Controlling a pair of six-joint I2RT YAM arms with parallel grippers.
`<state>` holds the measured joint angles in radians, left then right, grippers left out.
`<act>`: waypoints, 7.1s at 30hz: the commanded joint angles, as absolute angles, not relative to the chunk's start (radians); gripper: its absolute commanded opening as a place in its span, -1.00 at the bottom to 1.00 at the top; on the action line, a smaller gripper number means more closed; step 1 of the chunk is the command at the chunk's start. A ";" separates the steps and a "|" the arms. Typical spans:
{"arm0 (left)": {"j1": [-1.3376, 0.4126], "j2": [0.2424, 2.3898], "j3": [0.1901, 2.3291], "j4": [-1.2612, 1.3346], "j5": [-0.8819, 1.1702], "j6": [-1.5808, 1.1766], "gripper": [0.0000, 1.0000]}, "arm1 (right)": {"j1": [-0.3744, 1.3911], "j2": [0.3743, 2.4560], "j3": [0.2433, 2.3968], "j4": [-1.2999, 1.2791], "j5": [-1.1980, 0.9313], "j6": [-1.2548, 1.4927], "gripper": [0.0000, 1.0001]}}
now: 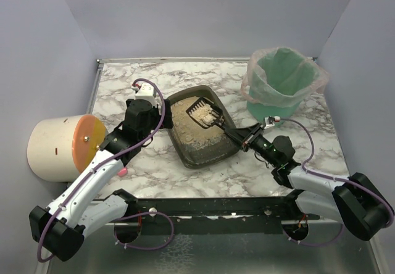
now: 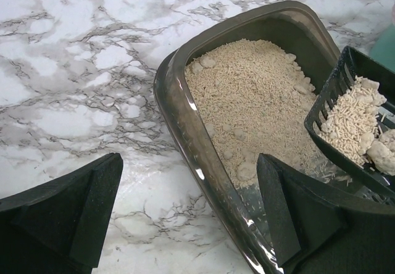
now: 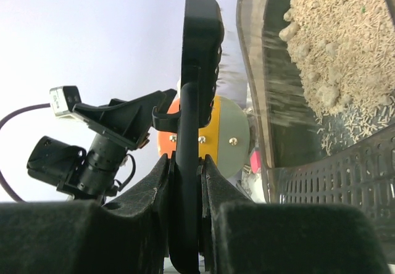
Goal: Clean the litter box
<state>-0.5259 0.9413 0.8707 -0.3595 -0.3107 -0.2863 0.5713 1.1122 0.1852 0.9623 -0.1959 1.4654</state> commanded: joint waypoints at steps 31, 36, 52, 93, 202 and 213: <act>-0.528 0.938 0.860 -0.335 -0.283 -0.273 0.98 | 0.541 1.128 0.238 0.848 -0.198 1.459 -0.99; -0.527 0.944 0.860 -0.335 -0.283 -0.272 0.98 | 0.560 1.163 0.269 0.903 -0.242 1.433 -0.99; -0.528 0.938 0.863 -0.333 -0.275 -0.273 0.98 | 0.539 1.078 0.248 0.785 -0.193 1.437 -0.99; -0.528 0.910 0.854 -0.342 -0.281 -0.276 0.98 | 0.561 0.744 0.780 0.018 0.426 1.156 -0.99; -0.551 0.885 0.853 -0.353 -0.302 -0.279 0.98 | 0.561 1.274 1.257 -0.715 -0.150 0.658 -0.99; -0.551 0.892 0.854 -0.350 -0.299 -0.281 0.98 | 0.561 1.475 1.380 -0.867 -0.339 0.615 -0.99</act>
<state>-0.5457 0.8871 0.8669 -0.3531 -0.2970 -0.2832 0.5571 1.4117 1.3670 -0.7822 -0.2081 0.6178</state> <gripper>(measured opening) 0.989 0.196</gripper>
